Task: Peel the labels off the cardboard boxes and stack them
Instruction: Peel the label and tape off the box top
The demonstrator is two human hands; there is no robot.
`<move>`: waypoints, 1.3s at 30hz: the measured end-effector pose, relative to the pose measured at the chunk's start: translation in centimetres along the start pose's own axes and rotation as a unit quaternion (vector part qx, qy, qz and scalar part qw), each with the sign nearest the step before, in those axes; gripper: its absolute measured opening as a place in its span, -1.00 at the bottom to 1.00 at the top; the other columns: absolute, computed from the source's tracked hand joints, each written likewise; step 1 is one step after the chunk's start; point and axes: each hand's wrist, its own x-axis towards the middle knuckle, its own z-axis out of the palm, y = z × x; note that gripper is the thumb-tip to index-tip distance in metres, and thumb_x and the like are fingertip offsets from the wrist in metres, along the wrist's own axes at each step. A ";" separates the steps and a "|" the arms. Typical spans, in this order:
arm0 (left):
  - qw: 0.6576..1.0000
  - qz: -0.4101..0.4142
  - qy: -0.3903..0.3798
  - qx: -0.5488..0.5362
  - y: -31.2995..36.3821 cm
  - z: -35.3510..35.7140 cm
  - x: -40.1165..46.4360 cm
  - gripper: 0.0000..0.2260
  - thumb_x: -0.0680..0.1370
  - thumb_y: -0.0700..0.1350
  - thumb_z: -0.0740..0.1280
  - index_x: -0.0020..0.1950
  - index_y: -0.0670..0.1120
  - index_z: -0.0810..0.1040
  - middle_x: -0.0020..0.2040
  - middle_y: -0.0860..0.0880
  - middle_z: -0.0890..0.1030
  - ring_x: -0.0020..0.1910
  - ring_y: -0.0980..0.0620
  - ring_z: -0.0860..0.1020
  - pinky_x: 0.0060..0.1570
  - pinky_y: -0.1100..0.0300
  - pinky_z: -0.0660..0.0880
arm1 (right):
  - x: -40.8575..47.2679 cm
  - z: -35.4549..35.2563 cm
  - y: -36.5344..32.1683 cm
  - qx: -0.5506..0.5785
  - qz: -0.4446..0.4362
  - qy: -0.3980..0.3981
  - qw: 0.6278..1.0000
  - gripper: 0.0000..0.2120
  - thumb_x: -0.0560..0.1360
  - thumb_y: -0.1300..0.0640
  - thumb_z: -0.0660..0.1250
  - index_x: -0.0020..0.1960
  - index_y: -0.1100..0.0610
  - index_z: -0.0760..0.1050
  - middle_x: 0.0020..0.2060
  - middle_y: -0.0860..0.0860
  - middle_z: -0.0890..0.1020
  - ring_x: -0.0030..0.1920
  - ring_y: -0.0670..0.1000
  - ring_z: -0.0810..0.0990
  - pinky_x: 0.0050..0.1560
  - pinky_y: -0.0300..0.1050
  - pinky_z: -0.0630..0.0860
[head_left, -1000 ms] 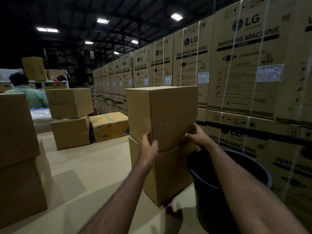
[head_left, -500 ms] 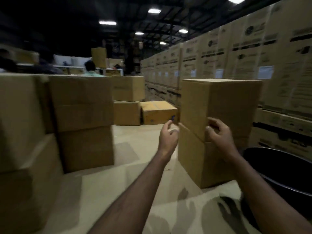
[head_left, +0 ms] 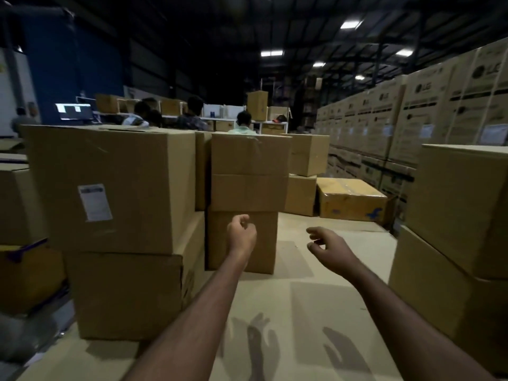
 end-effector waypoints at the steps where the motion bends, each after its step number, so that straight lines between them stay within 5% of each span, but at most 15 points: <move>1: 1.000 0.003 0.008 0.008 -0.1 -0.5 1.0 -0.71 0.62 -0.22 0.24 0.34 -0.08 0.48 0.25 -0.08 0.54 0.03 0.03 0.54 -0.21 0.28 0.44 | 1.2 0.4 -0.3 -0.006 0.000 -0.006 1.000 -0.57 0.58 0.15 0.32 0.43 0.10 0.40 0.28 0.06 0.55 0.17 -0.02 0.54 0.10 -0.17 0.48; 3: 0.999 0.008 0.024 0.027 -0.2 -1.3 3.2 -0.66 0.62 -0.20 0.26 0.41 -0.08 0.42 0.32 -0.06 0.45 0.03 0.07 0.49 -0.23 0.31 0.43 | 3.9 1.0 -1.1 -0.018 0.003 -0.008 1.000 -0.49 0.58 0.13 0.33 0.49 0.08 0.31 0.34 0.07 0.50 0.24 0.02 0.52 0.15 -0.13 0.49; 7: 0.996 0.030 0.054 0.067 -0.9 -1.9 8.4 -0.55 0.61 -0.12 0.30 0.49 -0.06 0.33 0.42 -0.09 0.35 0.28 -0.09 0.45 0.19 -0.04 0.54 | 9.7 2.5 -2.3 -0.013 -0.012 0.003 1.000 -0.35 0.55 0.13 0.36 0.56 0.05 0.17 0.47 0.08 0.36 0.40 0.07 0.40 0.32 -0.02 0.45; 9: 0.995 0.042 0.062 0.072 -1.2 -1.7 10.9 -0.50 0.61 -0.11 0.31 0.53 -0.07 0.27 0.48 -0.09 0.30 0.33 -0.13 0.43 0.24 -0.11 0.52 | 12.5 3.4 -2.8 0.022 -0.005 0.010 1.000 -0.28 0.54 0.12 0.37 0.59 0.05 0.08 0.53 0.07 0.26 0.49 0.10 0.29 0.43 0.05 0.35; 14: 0.989 0.081 0.123 0.033 -1.2 -1.5 15.0 -0.42 0.61 -0.13 0.31 0.59 -0.08 0.16 0.45 -0.15 0.39 0.31 -0.17 0.49 0.21 -0.12 0.53 | 18.5 5.2 -3.0 0.149 0.018 0.042 0.988 -0.13 0.50 0.10 0.42 0.60 -0.09 -0.07 0.59 0.04 0.09 0.55 0.15 0.16 0.45 0.23 0.30; 20: 0.986 0.127 0.094 0.053 0.5 -2.0 17.8 -0.39 0.63 -0.14 0.29 0.62 -0.08 0.09 0.50 -0.12 0.33 0.39 -0.12 0.42 0.27 -0.02 0.49 | 22.6 5.3 -3.3 0.272 0.051 0.059 0.959 -0.07 0.54 0.12 0.40 0.60 -0.07 -0.23 0.56 0.09 0.17 0.52 0.19 0.22 0.44 0.22 0.32; 28: 0.994 0.066 0.081 0.035 2.5 -0.6 18.9 -0.29 0.64 -0.04 0.31 0.65 -0.06 -0.05 0.58 -0.07 0.10 0.48 -0.14 0.27 0.36 0.00 0.40 | 24.1 5.1 -2.5 0.324 0.050 0.033 0.944 -0.33 0.55 0.19 0.38 0.54 0.02 0.13 0.40 0.07 0.41 0.28 0.08 0.44 0.33 0.14 0.46; 39: 0.991 0.123 0.055 0.020 5.5 1.7 9.4 -0.33 0.63 -0.06 0.33 0.63 -0.02 0.04 0.59 -0.06 0.08 0.51 -0.13 0.25 0.35 -0.04 0.42 | 15.0 -1.6 -1.7 0.334 0.038 0.091 0.937 -0.44 0.58 0.13 0.34 0.51 -0.06 0.21 0.26 -0.08 0.47 0.22 0.02 0.48 0.16 -0.01 0.49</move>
